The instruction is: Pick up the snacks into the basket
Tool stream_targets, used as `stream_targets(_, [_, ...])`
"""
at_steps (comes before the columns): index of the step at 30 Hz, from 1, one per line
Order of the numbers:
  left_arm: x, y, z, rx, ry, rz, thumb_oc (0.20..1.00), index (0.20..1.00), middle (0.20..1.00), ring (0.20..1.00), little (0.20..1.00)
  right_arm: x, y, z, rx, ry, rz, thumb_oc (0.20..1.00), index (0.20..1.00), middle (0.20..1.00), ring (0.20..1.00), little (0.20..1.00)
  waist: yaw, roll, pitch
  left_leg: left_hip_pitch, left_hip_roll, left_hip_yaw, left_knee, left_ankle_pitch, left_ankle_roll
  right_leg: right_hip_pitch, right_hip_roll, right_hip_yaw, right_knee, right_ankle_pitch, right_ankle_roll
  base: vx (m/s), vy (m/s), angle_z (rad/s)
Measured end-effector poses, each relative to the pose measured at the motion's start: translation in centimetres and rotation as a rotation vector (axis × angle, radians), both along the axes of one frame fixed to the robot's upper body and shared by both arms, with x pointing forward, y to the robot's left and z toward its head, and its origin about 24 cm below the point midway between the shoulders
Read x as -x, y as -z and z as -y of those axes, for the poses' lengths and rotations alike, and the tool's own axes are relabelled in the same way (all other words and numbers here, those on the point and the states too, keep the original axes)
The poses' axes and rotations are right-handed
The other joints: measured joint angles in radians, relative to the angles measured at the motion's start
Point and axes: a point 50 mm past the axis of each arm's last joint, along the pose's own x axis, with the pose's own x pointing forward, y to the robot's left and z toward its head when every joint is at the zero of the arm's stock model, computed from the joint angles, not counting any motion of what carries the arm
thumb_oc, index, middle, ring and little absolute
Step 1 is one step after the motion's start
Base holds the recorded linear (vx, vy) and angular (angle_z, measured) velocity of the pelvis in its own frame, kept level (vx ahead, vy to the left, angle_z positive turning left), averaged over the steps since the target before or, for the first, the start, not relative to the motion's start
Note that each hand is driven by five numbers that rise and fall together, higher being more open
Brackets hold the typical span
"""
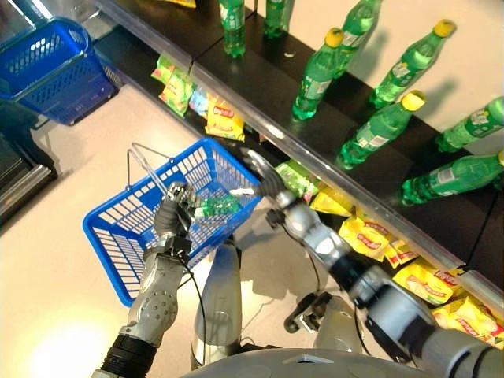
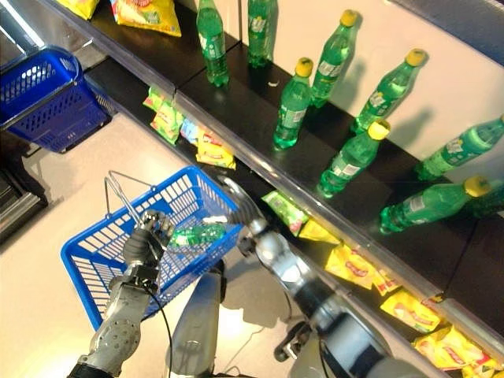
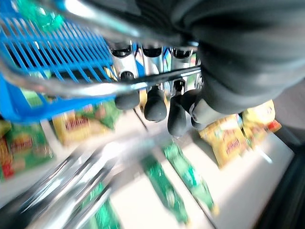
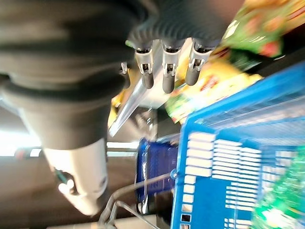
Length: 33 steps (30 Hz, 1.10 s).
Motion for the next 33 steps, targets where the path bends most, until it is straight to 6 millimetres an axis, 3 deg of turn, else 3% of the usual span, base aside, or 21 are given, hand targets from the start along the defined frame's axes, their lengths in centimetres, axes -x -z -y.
stream_targets(4, [0.4,1.0,-1.0,0.001,-0.067,-0.036,0.2,0.2,0.2,0.2,0.2,1.2,0.5,3.2,-0.047,0.029,-0.02,1.0,1.0,1.0,1.0,1.0,-0.02,-0.006,-0.004,0.044,0.001,0.012,-0.032,0.009,-0.003,0.036,0.004,-0.005,-0.035,0.017,0.009,0.05,0.011,-0.04])
stream_targets(11, [0.9,2.6,-2.0,0.03,-0.147,-0.093,0.2,0.2,0.2,0.2,0.2,2.5,1.2,5.7,-0.08,0.006,-0.064,1.0,1.0,1.0,1.0,1.0,-0.051,-0.016,-0.016,0.103,0.002,0.034,-0.069,0.01,-0.002,0.088,0.017,-0.002,-0.091,0.039,0.018,0.04,-0.001,-0.06])
stream_targets(15, [1.6,4.8,-2.5,0.013,-0.186,-0.183,0.2,0.2,0.2,0.2,0.2,4.3,3.7,6.0,-0.128,-0.027,-0.199,1.0,1.0,1.0,1.0,1.0,-0.054,-0.017,-0.041,0.159,0.004,0.051,-0.117,0.013,-0.003,0.137,0.034,-0.002,-0.158,0.064,0.028,0.05,0.023,-0.09])
stream_targets(17, [2.0,5.9,-2.8,0.022,-0.218,-0.23,0.2,0.2,0.2,0.2,0.2,4.8,5.1,6.3,-0.15,-0.012,-0.265,1.0,1.0,1.0,1.0,1.0,-0.077,-0.022,-0.062,0.182,0.005,0.061,-0.136,0.018,-0.002,0.16,0.044,-0.003,-0.202,0.084,0.031,0.08,0.058,-0.13])
stream_targets(22, [3.9,9.6,-4.1,0.036,-0.319,-0.402,0.2,0.2,0.2,0.2,0.2,7.5,10.0,7.3,-0.193,0.066,-0.502,1.0,1.0,1.0,1.0,1.0,-0.123,-0.039,-0.131,0.322,-0.016,0.129,-0.313,0.072,0.012,0.271,0.085,0.011,-0.445,0.21,0.049,0.12,0.079,-0.25])
stream_targets(24, [5.0,10.7,-4.3,0.026,-0.336,-0.458,0.2,0.2,0.2,0.2,0.2,8.9,12.2,7.7,-0.175,0.105,-0.607,1.0,1.0,1.0,1.0,1.0,-0.133,-0.047,-0.182,0.369,-0.031,0.158,-0.395,0.093,0.019,0.309,0.094,0.014,-0.545,0.261,0.051,0.11,0.115,-0.27])
stream_targets(26, [5.2,10.9,-3.9,0.027,-0.332,-0.466,0.2,0.2,0.2,0.2,0.2,9.8,13.2,8.1,-0.158,0.125,-0.652,1.0,1.0,1.0,1.0,1.0,-0.136,-0.049,-0.208,0.406,-0.054,0.188,-0.453,0.11,0.029,0.32,0.088,0.027,-0.604,0.304,0.051,0.11,0.141,-0.34])
stream_targets(32, [5.6,11.4,-3.5,0.004,-0.314,-0.487,0.2,0.2,0.2,0.2,0.2,10.7,14.7,8.6,-0.105,0.15,-0.727,1.0,1.0,1.0,1.0,1.0,-0.148,-0.025,-0.247,0.507,-0.08,0.228,-0.608,0.155,0.051,0.285,0.069,0.06,-0.568,0.365,0.03,0.04,0.045,-0.36])
stream_targets(33, [5.6,11.8,-3.6,0.001,-0.318,-0.502,0.2,0.2,0.2,0.2,0.2,10.9,15.0,9.0,-0.094,0.152,-0.742,1.0,1.0,1.0,1.0,1.0,-0.177,0.008,-0.246,0.519,-0.061,0.189,-0.649,0.183,0.057,0.227,0.114,0.158,-0.466,0.304,0.053,0.07,-0.056,0.26])
